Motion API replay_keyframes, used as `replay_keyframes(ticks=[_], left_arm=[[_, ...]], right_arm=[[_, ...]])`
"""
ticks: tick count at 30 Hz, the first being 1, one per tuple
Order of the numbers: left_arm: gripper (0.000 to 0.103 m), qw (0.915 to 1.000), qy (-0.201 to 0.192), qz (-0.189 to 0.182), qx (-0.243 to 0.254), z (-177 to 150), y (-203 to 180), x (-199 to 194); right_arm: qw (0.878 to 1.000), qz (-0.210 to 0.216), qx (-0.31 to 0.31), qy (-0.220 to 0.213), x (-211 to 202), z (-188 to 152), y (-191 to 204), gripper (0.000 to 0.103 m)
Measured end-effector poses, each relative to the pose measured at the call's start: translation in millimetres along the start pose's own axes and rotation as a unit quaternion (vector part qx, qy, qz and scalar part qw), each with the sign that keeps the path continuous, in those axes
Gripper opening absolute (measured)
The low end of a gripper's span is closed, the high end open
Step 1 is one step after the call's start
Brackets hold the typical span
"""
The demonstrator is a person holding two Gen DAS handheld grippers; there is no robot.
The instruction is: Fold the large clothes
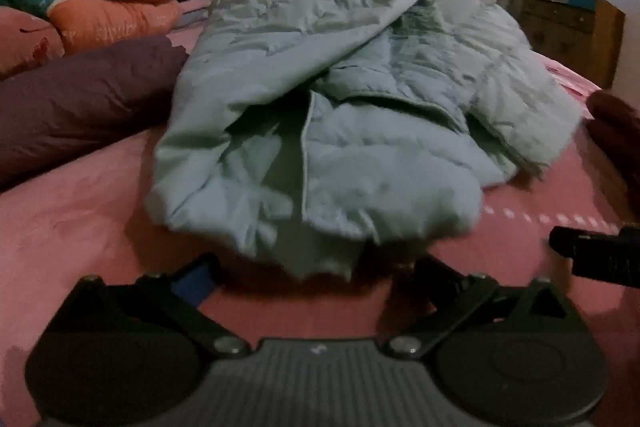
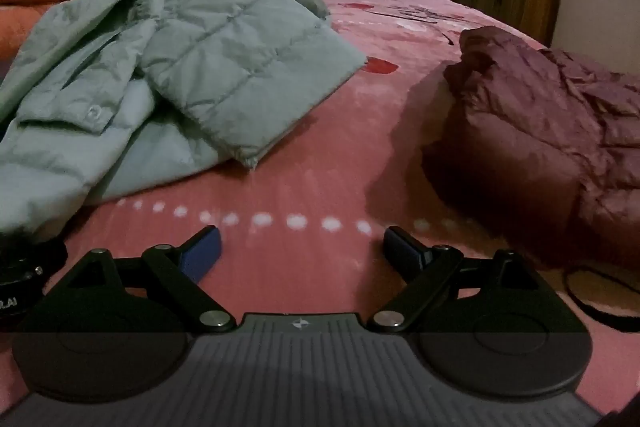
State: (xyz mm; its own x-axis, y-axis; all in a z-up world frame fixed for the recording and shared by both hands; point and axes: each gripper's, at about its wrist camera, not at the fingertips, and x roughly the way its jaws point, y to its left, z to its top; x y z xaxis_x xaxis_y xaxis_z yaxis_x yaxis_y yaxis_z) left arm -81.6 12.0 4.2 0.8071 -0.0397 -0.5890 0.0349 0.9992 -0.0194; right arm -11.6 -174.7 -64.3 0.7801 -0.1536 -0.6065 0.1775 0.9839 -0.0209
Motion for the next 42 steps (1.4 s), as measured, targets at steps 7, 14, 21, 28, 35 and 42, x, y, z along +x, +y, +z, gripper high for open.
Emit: replay_keyframes(ticks=[7,14,21,28,35,42], left_arm=[[0.102,0.9999,0.002,-0.005,0.012,-13.5,18.9,-56.5],[0.102,0.9991,-0.032,-0.021,0.017,21.8,28.5,-105.2],[0.102,0.9963,-0.074,-0.038,0.022,51.9,34.0,-158.2],[0.102,0.9907,-0.128,-0.04,0.025,76.3,42.2,-210.3],[0.102,0.9855,-0.163,-0.04,0.023,85.3,54.7,-245.8],[0.102,0.9813,-0.187,-0.042,0.019,86.0,64.2,-268.4]], right_arm=[[0.999,-0.024,-0.037,-0.004,-43.5,-22.7,0.1,0.103],[0.998,-0.037,-0.038,-0.022,-109.8,-29.2,-3.5,0.103],[0.997,-0.039,-0.039,-0.056,-182.3,-22.7,9.0,0.103],[0.994,-0.041,-0.022,-0.097,-236.8,2.2,15.4,0.103],[0.992,-0.029,-0.012,-0.126,-284.1,17.7,21.1,0.103],[0.988,-0.024,-0.006,-0.149,-310.8,31.6,28.4,0.103]])
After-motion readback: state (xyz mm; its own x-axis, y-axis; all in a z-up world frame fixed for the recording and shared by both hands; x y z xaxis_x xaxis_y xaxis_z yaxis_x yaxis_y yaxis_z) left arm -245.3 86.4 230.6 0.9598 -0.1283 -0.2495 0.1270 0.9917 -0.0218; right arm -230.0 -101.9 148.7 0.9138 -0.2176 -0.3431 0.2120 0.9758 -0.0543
